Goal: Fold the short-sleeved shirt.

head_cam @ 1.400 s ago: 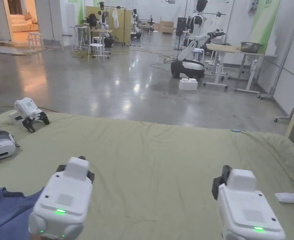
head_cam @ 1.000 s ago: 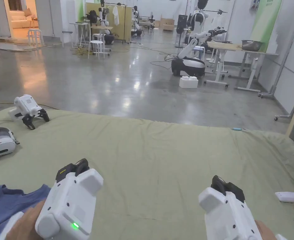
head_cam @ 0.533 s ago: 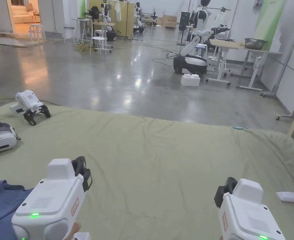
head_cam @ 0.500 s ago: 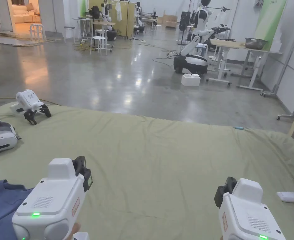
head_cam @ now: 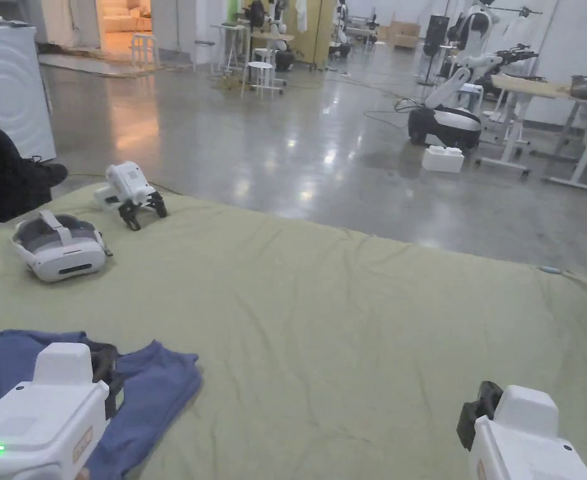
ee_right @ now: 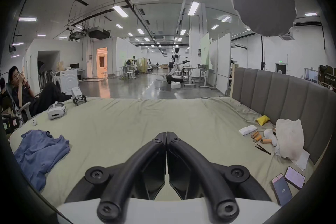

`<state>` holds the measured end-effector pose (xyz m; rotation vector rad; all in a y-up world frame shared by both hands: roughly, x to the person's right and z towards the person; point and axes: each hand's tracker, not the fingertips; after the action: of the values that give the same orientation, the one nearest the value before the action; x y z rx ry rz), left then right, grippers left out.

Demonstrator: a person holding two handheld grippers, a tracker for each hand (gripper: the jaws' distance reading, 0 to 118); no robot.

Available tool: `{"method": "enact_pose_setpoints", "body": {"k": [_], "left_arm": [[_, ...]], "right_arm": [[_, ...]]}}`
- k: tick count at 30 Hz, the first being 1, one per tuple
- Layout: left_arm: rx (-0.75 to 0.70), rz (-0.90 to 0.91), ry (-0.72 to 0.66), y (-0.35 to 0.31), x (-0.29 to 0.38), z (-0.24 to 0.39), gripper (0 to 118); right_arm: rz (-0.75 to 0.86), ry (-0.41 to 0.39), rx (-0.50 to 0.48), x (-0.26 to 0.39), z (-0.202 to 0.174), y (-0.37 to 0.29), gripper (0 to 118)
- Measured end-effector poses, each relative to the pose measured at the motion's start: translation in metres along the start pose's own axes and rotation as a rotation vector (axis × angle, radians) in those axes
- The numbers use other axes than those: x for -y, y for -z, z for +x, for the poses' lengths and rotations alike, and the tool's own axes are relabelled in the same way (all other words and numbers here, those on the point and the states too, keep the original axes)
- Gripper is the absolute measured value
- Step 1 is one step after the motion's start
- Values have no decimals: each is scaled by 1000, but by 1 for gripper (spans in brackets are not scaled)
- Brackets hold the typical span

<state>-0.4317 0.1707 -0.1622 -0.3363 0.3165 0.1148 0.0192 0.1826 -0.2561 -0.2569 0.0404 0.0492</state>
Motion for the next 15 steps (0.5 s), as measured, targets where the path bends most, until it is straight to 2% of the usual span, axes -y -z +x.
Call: {"method": "enact_pose_setpoints", "body": {"k": [6, 8, 9, 13, 14, 15], "left_arm": [[-89, -289, -55, 28, 15, -91, 0], [-62, -355, -76, 34, 15, -108, 1], [-66, -390, -79, 41, 16, -115, 7], [-42, -519, -40, 71, 24, -128, 77], [-43, -544, -23, 78, 28, -127, 85], [-47, -570, -4, 85, 34, -125, 88]], "right_arm": [[-52, -32, -47, 17, -25, 9, 0], [-65, -48, -57, 22, -32, 11, 0], [-75, -53, -62, 24, -35, 12, 0], [-106, -70, -75, 33, -45, 14, 0], [-111, -76, -77, 35, -46, 14, 0], [-116, -82, -77, 37, -47, 14, 0]]}}
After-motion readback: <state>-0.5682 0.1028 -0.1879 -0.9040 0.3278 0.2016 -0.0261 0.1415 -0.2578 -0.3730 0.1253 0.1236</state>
